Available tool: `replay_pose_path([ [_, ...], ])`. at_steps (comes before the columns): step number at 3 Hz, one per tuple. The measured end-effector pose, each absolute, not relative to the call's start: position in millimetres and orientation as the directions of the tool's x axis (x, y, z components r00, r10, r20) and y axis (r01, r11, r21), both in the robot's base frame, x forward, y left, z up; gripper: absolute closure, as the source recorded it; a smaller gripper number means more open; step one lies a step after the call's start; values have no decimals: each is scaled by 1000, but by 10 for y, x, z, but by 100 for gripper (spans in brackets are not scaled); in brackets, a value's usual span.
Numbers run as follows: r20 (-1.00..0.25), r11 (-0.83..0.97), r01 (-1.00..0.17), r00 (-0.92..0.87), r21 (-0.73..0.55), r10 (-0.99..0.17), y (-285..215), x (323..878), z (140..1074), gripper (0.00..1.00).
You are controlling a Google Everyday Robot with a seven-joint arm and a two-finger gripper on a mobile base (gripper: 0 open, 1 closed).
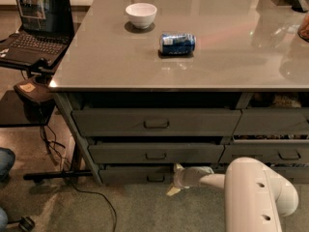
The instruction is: Open bottom drawer
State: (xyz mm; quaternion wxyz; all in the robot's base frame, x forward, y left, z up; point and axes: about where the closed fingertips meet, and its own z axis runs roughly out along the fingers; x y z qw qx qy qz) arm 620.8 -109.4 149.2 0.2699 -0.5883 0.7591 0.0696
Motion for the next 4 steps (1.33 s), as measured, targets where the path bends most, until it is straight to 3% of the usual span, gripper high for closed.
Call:
replay_pose_path([
  [3, -492, 298, -931, -162, -212, -856, -1098, 6248, 1585, 89],
  [4, -492, 298, -931, -162, -212, -856, -1098, 6255, 1654, 100],
])
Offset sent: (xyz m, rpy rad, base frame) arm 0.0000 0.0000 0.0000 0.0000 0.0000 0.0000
